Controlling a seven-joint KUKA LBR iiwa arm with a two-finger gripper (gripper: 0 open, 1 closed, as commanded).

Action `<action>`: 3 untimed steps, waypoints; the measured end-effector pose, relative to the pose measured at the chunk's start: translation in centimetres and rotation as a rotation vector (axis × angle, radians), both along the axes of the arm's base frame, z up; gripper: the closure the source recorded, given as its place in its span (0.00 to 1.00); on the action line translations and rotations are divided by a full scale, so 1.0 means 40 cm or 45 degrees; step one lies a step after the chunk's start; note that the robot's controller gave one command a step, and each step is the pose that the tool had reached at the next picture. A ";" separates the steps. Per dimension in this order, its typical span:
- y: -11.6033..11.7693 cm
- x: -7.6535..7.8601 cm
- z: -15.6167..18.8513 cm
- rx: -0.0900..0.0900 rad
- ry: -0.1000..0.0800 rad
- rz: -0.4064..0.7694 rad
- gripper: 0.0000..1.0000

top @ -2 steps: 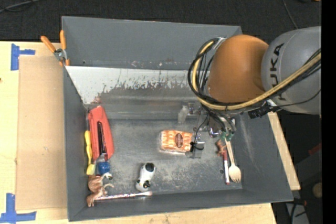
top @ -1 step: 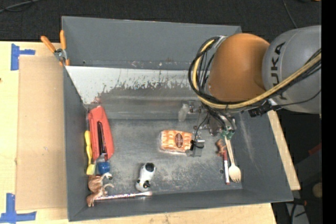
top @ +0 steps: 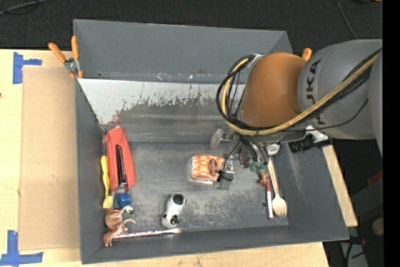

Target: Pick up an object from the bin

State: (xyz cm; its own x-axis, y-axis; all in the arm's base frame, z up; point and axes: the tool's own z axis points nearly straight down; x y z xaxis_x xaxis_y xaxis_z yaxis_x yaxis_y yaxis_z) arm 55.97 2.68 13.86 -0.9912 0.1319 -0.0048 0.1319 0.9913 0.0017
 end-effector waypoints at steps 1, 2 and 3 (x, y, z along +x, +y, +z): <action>-0.012 0.028 -0.066 0.000 0.008 -0.200 0.00; -0.054 0.059 -0.118 0.001 0.008 -0.273 0.00; -0.089 -0.008 -0.160 0.001 0.011 -0.314 0.00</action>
Offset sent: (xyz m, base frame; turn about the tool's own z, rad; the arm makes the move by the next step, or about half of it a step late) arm 0.0322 -0.0370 -0.0647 0.2647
